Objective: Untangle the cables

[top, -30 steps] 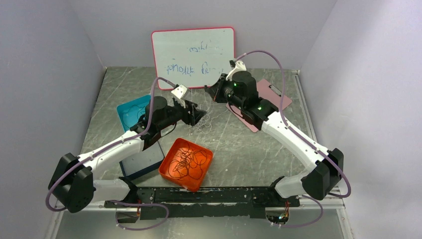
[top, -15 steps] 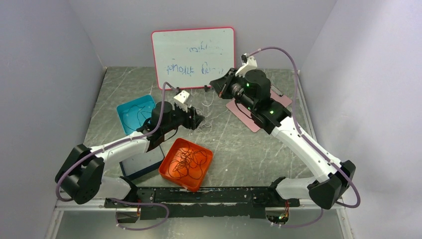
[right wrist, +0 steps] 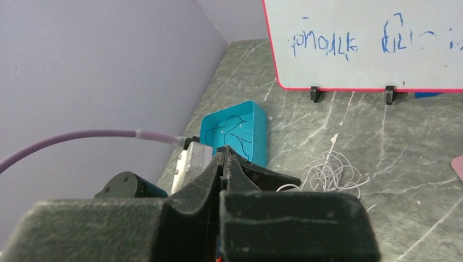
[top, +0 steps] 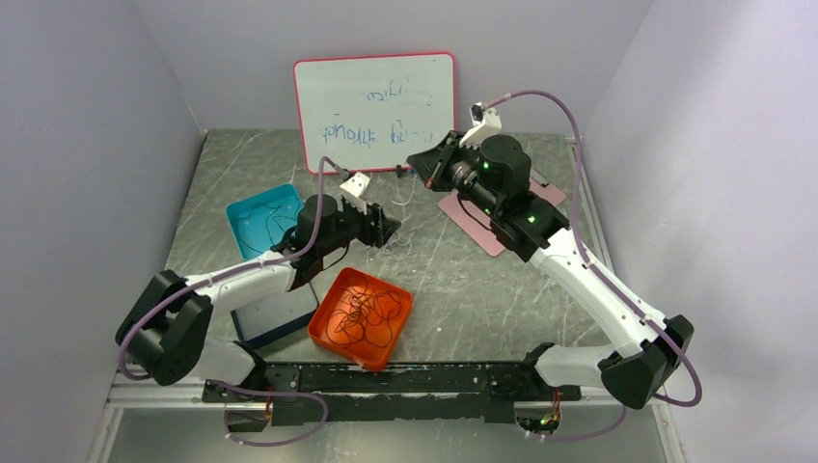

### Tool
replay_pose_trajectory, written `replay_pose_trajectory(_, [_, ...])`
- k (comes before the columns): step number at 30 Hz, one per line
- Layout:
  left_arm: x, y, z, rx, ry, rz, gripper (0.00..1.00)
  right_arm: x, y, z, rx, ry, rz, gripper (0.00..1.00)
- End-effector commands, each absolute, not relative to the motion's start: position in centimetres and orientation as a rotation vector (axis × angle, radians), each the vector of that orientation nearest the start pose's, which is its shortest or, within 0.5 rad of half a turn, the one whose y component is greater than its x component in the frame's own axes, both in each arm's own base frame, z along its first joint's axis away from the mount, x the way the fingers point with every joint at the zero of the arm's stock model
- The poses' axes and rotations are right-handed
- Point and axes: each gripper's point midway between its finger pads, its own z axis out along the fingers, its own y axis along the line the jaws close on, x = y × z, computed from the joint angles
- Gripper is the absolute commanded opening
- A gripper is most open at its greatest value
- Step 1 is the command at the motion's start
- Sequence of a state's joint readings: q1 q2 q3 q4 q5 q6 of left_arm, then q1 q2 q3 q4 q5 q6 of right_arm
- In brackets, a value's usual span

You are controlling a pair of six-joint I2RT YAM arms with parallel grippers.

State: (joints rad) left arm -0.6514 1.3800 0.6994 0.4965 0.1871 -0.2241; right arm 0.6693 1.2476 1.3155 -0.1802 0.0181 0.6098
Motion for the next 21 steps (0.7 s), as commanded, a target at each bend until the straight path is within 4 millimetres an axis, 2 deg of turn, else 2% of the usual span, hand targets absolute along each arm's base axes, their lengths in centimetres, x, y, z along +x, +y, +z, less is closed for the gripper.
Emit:
replay_pose_trajectory(1, [33.2,-30.8,20.5,0.541,1.659,-0.811,0.61,31.1,27.3,40.7,-0.032,1.696,0.985,0.00])
replay_pose_trajectory(5, [34.6,-31.3,20.2,0.523,1.659,-0.790,0.57,30.9,27.2,40.6,-0.027,1.697,0.987,0.00])
replay_pose_trajectory(10, [34.9,-32.8,20.2,0.561,1.678,-0.840,0.30,31.2,26.8,39.5,-0.013,1.719,0.953,0.00])
replay_pose_trajectory(14, [34.5,-32.7,20.8,0.561,1.695,-0.853,0.08,32.3,25.1,37.3,0.040,1.751,0.821,0.00])
replay_pose_trajectory(19, [34.2,-32.0,23.0,0.555,1.709,-0.832,0.07,34.5,22.1,32.9,0.090,1.829,0.596,0.00])
replay_pose_trajectory(21, [34.2,-32.0,24.1,0.571,1.728,-0.826,0.07,35.7,20.5,30.7,0.107,1.869,0.507,0.05])
